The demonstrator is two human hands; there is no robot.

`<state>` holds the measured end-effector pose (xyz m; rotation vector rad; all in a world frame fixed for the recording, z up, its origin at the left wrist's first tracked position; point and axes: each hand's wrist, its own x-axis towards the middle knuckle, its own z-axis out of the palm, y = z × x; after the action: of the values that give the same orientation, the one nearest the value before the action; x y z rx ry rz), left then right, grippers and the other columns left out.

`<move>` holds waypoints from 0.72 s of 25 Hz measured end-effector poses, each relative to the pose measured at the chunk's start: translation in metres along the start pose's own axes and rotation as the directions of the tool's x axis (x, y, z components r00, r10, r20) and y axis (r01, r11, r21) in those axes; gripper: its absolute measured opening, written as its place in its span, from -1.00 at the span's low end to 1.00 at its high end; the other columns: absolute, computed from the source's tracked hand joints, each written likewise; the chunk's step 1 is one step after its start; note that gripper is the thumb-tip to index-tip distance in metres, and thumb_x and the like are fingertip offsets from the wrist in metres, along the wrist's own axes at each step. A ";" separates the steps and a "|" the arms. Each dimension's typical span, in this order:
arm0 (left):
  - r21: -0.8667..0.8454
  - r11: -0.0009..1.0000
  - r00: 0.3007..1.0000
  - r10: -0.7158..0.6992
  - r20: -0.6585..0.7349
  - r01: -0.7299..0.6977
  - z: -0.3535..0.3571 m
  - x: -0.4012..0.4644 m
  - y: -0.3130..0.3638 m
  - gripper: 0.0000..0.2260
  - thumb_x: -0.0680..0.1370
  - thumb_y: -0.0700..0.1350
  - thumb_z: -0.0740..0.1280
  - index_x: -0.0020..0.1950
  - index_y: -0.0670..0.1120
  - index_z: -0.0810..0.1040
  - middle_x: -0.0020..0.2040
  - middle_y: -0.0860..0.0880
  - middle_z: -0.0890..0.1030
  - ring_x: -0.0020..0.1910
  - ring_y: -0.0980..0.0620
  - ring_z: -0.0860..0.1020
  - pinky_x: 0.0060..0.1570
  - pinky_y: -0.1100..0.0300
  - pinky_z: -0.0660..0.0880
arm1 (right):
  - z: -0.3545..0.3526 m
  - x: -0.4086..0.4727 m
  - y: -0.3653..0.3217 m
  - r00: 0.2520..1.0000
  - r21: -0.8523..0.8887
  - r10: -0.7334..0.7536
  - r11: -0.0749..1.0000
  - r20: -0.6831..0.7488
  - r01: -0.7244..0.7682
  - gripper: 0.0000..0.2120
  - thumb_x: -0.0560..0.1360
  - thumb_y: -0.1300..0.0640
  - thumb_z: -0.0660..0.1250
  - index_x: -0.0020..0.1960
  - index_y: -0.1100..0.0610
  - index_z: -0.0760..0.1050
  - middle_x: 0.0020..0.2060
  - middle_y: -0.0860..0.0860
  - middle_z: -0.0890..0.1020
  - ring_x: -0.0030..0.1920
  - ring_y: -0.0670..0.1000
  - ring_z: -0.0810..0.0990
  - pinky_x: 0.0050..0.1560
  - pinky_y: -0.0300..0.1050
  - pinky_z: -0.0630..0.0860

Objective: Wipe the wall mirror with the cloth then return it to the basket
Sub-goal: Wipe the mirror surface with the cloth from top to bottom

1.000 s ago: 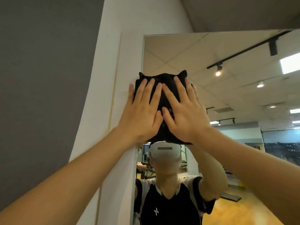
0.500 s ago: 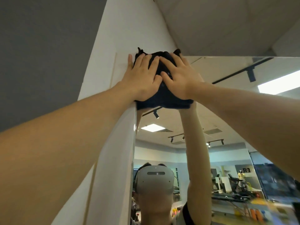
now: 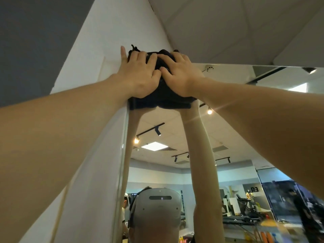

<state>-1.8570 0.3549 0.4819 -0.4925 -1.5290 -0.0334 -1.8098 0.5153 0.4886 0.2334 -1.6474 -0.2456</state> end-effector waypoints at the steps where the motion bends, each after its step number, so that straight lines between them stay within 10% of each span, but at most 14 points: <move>1: -0.010 1.000 1.000 -0.014 -0.002 0.014 0.001 -0.001 0.003 -0.45 0.70 0.04 -0.06 0.67 -0.12 0.03 0.58 -0.26 0.20 0.59 -0.27 0.10 0.55 -0.39 -0.21 | -0.001 0.000 0.001 1.000 0.003 -0.004 1.000 0.003 0.004 -0.47 0.70 -0.13 -0.01 0.66 -0.09 0.13 0.60 0.09 0.24 0.62 0.16 0.11 0.60 0.17 0.14; 18: -0.128 0.991 0.997 -0.041 -0.059 0.033 0.009 0.020 0.121 -0.46 0.71 0.03 -0.06 0.67 -0.14 0.05 0.65 -0.19 0.12 0.62 -0.28 0.03 0.55 -0.41 -0.14 | -0.038 -0.051 0.093 0.999 -0.017 0.042 0.999 0.002 -0.042 -0.46 0.71 -0.11 -0.03 0.66 -0.07 0.15 0.65 0.09 0.17 0.65 0.19 0.03 0.65 0.21 -0.03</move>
<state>-1.8257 0.4724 0.4661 -0.5588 -1.4819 -0.1740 -1.7679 0.6190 0.4708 0.1858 -1.6497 -0.2282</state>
